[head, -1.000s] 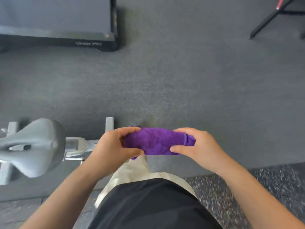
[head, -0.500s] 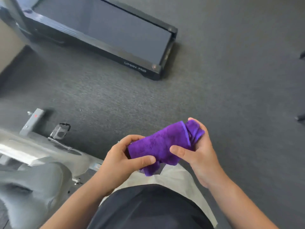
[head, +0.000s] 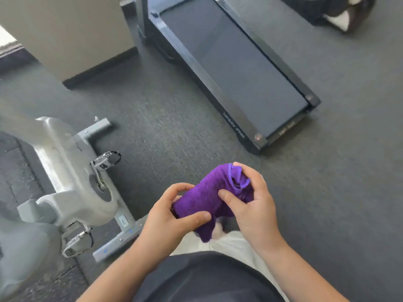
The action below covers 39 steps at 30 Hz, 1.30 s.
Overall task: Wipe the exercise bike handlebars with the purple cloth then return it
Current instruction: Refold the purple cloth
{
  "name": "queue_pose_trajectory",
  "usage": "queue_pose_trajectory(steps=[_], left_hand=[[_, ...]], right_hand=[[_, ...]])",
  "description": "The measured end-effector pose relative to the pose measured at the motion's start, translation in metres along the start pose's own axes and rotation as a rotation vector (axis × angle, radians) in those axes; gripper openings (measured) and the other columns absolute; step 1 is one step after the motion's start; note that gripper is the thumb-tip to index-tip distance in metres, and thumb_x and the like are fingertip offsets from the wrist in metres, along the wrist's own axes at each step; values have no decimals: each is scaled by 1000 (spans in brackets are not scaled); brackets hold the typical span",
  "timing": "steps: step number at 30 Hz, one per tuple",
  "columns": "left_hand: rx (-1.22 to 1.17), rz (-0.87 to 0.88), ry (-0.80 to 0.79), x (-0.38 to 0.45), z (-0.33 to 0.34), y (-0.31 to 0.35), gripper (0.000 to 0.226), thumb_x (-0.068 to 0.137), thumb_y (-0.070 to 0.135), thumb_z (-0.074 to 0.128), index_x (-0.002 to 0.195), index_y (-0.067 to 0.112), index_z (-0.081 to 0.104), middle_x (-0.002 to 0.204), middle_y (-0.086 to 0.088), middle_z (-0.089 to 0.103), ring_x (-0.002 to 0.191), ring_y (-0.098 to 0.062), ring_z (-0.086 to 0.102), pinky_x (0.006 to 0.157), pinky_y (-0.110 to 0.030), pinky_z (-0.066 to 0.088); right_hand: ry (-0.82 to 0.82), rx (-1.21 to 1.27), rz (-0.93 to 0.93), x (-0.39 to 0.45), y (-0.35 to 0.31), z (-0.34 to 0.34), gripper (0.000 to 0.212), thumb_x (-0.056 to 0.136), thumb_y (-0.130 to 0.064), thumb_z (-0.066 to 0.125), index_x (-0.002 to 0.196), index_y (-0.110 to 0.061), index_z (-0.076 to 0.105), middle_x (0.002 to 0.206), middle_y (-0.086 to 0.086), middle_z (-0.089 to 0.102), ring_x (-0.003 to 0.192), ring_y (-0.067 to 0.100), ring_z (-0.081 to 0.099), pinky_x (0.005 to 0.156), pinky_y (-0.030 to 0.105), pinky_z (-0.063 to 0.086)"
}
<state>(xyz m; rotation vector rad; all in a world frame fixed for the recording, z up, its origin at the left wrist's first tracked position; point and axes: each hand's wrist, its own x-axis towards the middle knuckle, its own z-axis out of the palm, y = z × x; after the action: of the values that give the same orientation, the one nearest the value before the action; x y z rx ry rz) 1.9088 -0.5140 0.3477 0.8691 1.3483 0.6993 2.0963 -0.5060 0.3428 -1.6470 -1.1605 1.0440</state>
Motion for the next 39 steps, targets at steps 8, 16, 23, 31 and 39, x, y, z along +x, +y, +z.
queue_pose_trajectory(steps=[8, 16, 23, 31, 39], left_hand=[[-320, 11, 297, 54, 21, 48, 60, 64, 12, 86, 114, 37, 65, 93, -11, 76, 76, -23, 75, 67, -29, 60], [-452, 108, 529, 124, -42, 95, 60, 61, 12, 87, 112, 40, 69, 89, 1, 75, 74, -16, 72, 65, -23, 57], [-544, 149, 586, 183, -138, 141, 60, 58, 32, 87, 114, 38, 68, 89, -12, 72, 70, -21, 71, 61, -27, 56], [-637, 218, 683, 229, -219, 187, 71, 61, 24, 88, 125, 43, 63, 96, -8, 74, 76, -28, 75, 67, -35, 60], [-635, 261, 852, 281, -297, 229, 74, 59, 23, 91, 124, 41, 63, 91, -3, 72, 73, -28, 75, 67, -38, 61]], right_hand=[[-327, 315, 172, 122, -32, 19, 73, 73, -11, 84, 132, -40, 52, 124, -9, 71, 114, 15, 69, 95, 39, 56], [-705, 390, 257, 213, -79, 118, 79, 77, 1, 81, 139, -35, 47, 125, -3, 72, 116, 17, 69, 88, 29, 58], [-814, 283, 210, 298, -141, 221, 80, 74, 6, 82, 137, -31, 49, 122, -7, 73, 112, 14, 70, 81, 24, 58], [-919, 301, 283, 355, -208, 320, 72, 74, 10, 80, 135, -16, 52, 126, 13, 69, 116, 38, 66, 90, 53, 58], [-1149, 271, 304, 412, -264, 411, 64, 79, -10, 75, 132, -38, 53, 126, 2, 71, 117, 36, 66, 88, 53, 56]])
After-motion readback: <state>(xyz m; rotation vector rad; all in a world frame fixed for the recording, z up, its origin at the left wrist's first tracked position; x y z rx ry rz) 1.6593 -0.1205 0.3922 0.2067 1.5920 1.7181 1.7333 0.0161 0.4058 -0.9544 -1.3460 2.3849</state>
